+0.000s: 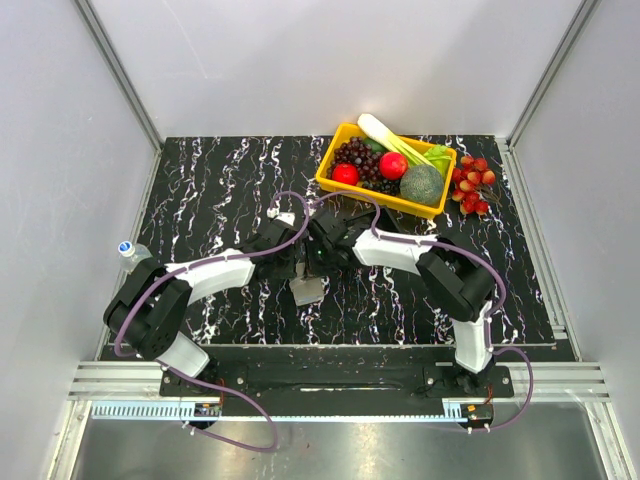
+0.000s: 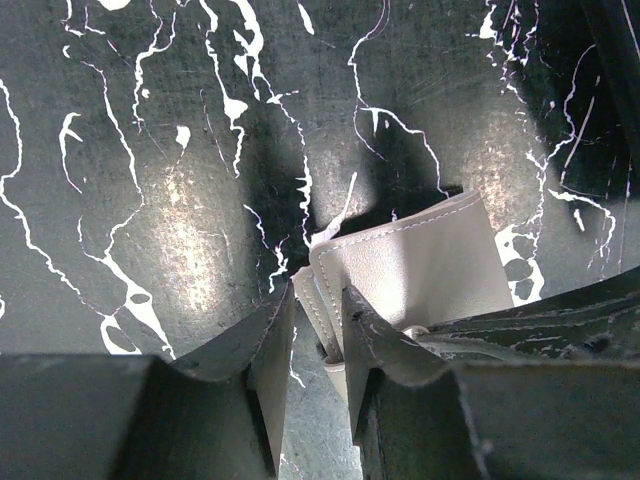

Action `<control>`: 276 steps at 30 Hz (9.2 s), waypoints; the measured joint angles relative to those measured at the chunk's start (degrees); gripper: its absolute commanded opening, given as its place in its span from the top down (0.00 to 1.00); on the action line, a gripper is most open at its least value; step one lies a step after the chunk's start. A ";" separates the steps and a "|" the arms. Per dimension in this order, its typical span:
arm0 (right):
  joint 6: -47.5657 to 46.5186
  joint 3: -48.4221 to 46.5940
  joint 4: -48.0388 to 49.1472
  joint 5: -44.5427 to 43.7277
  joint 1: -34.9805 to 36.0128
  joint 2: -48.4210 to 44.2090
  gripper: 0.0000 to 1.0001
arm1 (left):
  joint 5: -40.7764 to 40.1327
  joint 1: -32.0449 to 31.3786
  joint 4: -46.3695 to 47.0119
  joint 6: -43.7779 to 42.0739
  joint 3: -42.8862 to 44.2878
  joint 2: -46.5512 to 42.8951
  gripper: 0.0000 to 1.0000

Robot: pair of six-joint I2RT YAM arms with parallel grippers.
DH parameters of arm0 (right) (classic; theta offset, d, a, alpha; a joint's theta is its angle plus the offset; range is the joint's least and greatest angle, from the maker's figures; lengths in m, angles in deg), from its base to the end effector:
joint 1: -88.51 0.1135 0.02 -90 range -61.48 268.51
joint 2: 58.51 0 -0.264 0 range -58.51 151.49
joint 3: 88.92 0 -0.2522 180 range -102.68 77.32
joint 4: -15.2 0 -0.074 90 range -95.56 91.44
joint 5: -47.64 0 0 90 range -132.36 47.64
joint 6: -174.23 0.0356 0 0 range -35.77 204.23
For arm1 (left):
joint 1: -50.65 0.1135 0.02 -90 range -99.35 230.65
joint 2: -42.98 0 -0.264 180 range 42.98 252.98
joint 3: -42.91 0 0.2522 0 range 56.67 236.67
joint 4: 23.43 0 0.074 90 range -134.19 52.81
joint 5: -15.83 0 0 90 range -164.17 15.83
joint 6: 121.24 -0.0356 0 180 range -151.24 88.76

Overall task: Put the credit cards into the card holder
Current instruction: Close the card holder at the center of the board.

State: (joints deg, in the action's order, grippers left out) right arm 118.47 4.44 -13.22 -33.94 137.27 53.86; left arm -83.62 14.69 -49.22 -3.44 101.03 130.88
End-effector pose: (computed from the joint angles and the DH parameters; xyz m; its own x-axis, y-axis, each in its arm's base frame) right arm 0.2674 0.3130 0.1596 -0.8921 -0.1732 -0.4174 -0.3610 0.8287 0.4276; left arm 0.2389 -0.1661 0.1621 -0.8257 0.0306 -0.5633 0.1346 0.9804 -0.1439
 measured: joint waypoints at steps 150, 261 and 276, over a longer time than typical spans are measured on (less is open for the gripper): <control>-5.75 -4.94 -3.45 -11.52 4.35 2.64 0.93 | -15.58 -13.55 8.66 22.58 -8.87 -2.71 1.00; -1.81 6.16 6.62 -1.09 2.93 -8.13 0.69 | -8.24 -6.91 -4.76 13.81 -3.85 -9.97 0.69; -0.44 6.29 7.93 4.17 1.62 -5.14 0.75 | -8.24 -6.62 -3.72 13.79 -3.87 -9.94 0.75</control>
State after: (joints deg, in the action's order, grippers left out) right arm 118.03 10.74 -5.28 -29.76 138.88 48.73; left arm -91.87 8.06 -52.94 10.35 97.16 120.94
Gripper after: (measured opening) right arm 0.306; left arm 0.264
